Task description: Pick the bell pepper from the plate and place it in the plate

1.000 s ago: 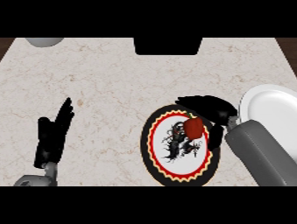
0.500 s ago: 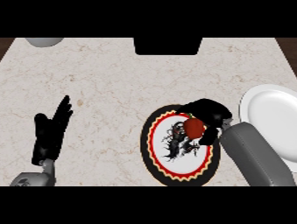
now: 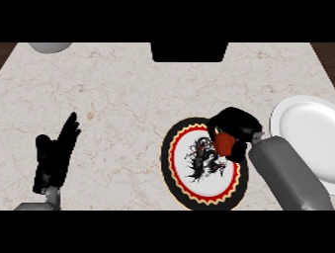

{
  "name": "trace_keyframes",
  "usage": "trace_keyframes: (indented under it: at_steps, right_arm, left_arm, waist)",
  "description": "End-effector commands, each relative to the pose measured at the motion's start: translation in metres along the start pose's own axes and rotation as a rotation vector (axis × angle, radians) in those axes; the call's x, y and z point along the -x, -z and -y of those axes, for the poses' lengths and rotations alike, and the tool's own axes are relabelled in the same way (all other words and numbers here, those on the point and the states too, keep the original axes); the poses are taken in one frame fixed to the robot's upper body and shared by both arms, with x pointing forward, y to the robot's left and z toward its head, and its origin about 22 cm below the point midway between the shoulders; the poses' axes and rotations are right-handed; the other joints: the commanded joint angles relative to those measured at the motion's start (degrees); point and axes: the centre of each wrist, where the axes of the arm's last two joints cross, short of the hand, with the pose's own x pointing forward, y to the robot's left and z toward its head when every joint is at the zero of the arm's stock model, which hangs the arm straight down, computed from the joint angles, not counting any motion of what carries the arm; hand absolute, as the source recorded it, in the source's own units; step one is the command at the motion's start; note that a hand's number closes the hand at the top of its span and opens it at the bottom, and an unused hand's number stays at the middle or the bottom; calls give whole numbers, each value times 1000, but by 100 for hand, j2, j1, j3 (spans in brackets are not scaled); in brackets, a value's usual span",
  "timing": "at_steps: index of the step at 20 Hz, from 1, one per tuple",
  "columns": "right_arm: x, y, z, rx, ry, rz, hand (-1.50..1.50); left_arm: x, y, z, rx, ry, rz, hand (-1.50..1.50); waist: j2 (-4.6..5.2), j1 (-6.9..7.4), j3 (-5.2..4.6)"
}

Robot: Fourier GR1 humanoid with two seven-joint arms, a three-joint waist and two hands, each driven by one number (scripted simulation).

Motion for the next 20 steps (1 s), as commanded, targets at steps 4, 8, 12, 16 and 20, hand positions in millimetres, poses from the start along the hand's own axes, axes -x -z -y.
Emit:
trace_keyframes:
  at_steps: [4, 8, 12, 16, 20]
  right_arm:
    - [-2, -13, 19, 266, -2, -123, 150]
    - [20, -43, -14, 394, 129, -398, 150]
    - [0, -73, -10, 544, 127, -468, 150]
    - [-30, -102, 21, 729, 156, -456, 150]
    - [-26, -140, 44, 954, 82, -556, 150]
  left_arm:
    - [4, 9, 9, -14, -6, -8, 0]
    - [-3, 11, -8, -28, 3, -4, 0]
    - [-12, 9, -13, -31, -14, -22, 0]
    - [8, -3, -3, -19, -3, 2, 0]
    - [10, 10, 0, -32, -13, -26, 0]
  waist:
    - [-10, -94, -3]
    - [-31, -248, -3]
    - [-58, -222, -5]
    - [-62, -209, -6]
    - [-37, -241, -8]
